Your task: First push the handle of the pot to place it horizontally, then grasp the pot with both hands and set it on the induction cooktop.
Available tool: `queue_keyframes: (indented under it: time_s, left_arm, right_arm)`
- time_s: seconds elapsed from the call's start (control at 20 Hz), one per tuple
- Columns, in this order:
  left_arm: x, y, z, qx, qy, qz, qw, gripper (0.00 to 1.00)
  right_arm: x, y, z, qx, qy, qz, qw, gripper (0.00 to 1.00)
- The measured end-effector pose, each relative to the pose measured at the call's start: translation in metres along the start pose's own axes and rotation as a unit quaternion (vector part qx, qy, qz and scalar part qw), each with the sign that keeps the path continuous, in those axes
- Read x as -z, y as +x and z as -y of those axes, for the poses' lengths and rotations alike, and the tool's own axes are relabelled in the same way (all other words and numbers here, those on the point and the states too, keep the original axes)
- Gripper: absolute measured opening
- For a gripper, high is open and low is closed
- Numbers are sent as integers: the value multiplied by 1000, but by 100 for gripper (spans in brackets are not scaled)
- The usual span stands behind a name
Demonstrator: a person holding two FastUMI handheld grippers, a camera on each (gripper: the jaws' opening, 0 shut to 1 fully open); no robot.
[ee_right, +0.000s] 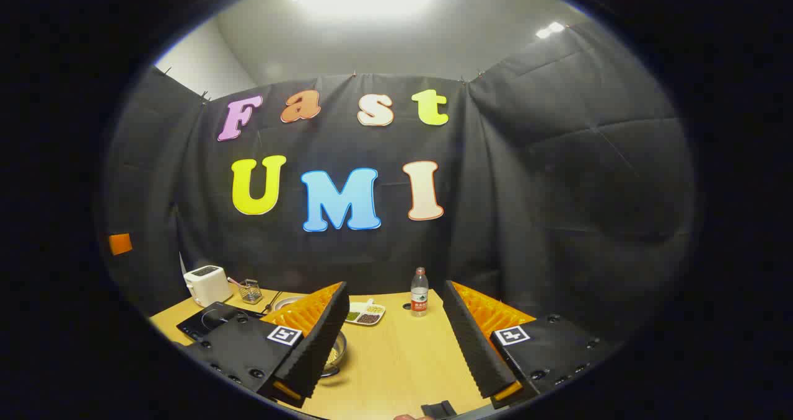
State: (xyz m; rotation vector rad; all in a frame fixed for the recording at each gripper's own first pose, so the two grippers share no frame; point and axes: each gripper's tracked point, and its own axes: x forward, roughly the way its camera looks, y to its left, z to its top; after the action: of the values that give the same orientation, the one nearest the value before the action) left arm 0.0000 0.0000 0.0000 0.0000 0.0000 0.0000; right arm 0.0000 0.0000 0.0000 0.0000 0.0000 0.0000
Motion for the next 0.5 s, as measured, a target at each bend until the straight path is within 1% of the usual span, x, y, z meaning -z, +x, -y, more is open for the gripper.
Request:
queue_keyframes:
  time_s: [0.05,0.1,0.15,0.2,0.25,0.35,0.4,0.5]
  left_arm:
    - [-1,3,0,9,10,2,1000,89]
    - [1,6,1,18,19,5,1000,89]
    - [2,6,3,28,24,7,999,89]
    - [0,6,6,39,26,11,999,89]
    - [0,7,9,47,28,15,998,92]
    - [3,8,8,55,27,19,998,87]
    - [5,8,8,57,24,20,998,87]
    - [7,8,4,61,15,20,998,87]
  right_arm:
    - [1,0,-8,1,1,-2,1000,97]
    - [4,-1,-14,0,-2,-3,1000,95]
    - [5,-1,-22,-1,-6,-3,1000,97]
    - [6,-2,-28,-4,-9,-2,1000,97]
    - [5,-3,-36,-6,-12,-1,1000,95]
    - [4,-5,-48,-11,-14,-1,1000,95]
    - [5,-6,-55,-15,-14,-1,1000,97]
    - [7,-8,-67,-23,-16,-2,1000,97]
